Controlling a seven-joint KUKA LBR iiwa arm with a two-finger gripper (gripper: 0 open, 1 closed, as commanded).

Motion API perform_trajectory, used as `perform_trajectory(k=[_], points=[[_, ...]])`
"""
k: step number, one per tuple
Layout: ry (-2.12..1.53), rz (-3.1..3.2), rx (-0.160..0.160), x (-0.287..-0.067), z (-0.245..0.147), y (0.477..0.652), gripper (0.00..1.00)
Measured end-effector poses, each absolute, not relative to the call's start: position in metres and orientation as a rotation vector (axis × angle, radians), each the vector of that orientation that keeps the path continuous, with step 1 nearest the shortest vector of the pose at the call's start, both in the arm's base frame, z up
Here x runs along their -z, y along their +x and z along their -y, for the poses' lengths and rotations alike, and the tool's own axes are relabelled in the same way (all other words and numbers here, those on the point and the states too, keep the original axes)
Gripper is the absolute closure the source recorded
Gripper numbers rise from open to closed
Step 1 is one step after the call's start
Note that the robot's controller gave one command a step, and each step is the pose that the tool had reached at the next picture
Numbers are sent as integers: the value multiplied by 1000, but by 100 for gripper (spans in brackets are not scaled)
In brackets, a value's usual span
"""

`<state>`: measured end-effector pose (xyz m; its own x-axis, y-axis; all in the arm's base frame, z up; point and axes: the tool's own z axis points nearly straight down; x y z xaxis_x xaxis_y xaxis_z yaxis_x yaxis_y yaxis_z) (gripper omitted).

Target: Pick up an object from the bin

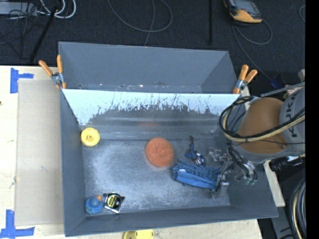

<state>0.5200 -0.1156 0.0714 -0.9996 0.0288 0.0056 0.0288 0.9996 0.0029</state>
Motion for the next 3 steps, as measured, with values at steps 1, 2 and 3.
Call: perform_trajectory(k=[1,2,3], points=[[-95,3138,1,-69,98,501,100],[-93,3138,1,-69,98,501,100],[-113,3141,0,-211,87,494,100]])
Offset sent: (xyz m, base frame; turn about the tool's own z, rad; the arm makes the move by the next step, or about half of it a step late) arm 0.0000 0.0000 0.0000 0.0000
